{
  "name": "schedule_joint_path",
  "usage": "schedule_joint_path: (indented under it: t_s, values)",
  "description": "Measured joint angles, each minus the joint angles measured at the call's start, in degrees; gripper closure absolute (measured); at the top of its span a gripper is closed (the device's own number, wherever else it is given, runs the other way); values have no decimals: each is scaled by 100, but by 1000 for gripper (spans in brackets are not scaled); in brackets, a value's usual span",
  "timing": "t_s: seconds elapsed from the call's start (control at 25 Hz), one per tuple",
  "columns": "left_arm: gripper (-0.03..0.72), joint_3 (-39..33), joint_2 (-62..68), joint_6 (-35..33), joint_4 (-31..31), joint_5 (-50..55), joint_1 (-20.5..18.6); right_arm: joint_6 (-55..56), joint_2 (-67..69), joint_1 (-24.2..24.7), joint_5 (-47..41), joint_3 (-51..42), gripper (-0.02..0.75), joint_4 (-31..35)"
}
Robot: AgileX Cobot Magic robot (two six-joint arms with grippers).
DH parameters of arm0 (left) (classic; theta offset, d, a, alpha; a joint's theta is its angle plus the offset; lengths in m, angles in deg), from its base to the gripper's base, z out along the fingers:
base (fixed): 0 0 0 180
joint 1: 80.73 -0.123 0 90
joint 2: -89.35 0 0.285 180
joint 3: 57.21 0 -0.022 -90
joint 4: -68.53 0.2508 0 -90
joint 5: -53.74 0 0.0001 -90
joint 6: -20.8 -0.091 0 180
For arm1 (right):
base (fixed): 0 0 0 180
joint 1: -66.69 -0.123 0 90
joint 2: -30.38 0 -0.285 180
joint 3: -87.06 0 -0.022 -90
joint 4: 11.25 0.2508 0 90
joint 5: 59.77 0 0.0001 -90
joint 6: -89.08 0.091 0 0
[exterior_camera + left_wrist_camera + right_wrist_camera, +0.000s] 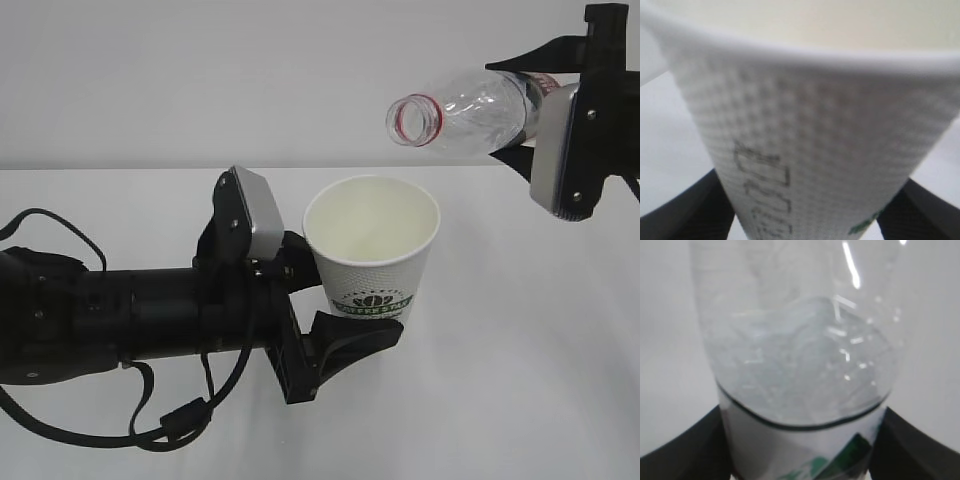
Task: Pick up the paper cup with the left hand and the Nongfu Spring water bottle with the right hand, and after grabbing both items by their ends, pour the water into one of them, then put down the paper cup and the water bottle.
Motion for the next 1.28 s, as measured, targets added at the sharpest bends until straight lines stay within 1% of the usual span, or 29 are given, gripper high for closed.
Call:
schedule_joint_path:
  t_s: [0.36,0.56,0.76,1.28]
  values:
    - [97,0,0,0,0,0,0,-253,0,0,0,0,210,59]
    - [97,0,0,0,0,0,0,-568,0,0,0,0,210,261]
    - [97,0,0,0,0,0,0,-685,0,0,0,0,209,286]
    - [97,0,31,0,-9,117,0,-1129,0,0,181,0,210,492]
